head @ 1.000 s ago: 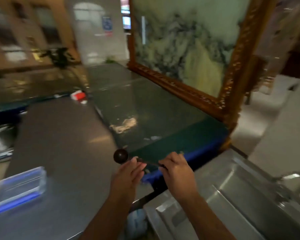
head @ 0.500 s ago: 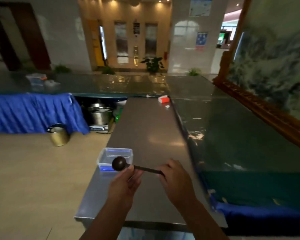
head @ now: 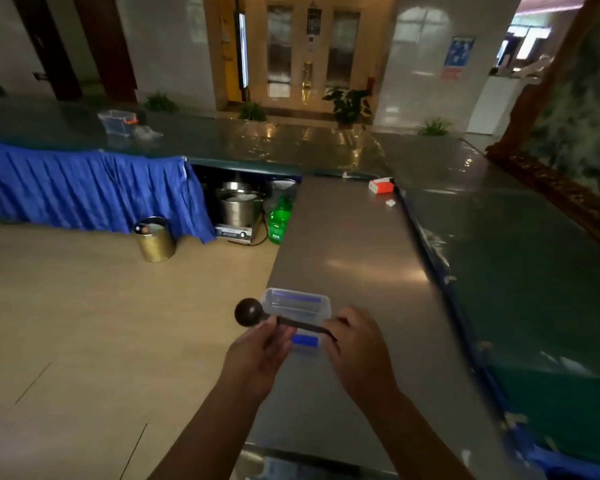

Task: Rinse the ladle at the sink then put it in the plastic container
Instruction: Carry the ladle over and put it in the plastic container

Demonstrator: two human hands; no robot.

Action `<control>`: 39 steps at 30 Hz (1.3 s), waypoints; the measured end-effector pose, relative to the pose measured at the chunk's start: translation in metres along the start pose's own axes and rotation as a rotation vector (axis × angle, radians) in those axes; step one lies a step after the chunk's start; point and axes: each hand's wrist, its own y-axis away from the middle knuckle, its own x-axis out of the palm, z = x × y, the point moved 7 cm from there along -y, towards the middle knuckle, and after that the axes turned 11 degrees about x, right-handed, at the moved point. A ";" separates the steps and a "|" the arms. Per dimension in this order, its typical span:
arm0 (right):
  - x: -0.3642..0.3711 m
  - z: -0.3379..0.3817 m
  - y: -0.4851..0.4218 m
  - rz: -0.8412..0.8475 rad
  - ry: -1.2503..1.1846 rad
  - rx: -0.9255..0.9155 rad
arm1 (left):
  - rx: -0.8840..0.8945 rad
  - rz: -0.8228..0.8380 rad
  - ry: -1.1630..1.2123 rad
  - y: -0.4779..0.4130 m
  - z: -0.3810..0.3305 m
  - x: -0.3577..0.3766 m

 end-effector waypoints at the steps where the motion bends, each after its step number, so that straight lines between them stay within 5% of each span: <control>1: 0.005 0.001 -0.003 0.002 0.007 0.001 | -0.006 -0.008 -0.003 -0.007 0.001 -0.003; 16: 0.115 -0.077 -0.068 0.208 -0.015 0.065 | -0.035 -0.162 -0.115 -0.118 0.049 0.003; 39: 0.266 -0.121 -0.102 0.532 0.146 0.415 | -0.496 -0.186 0.125 -0.257 0.106 -0.042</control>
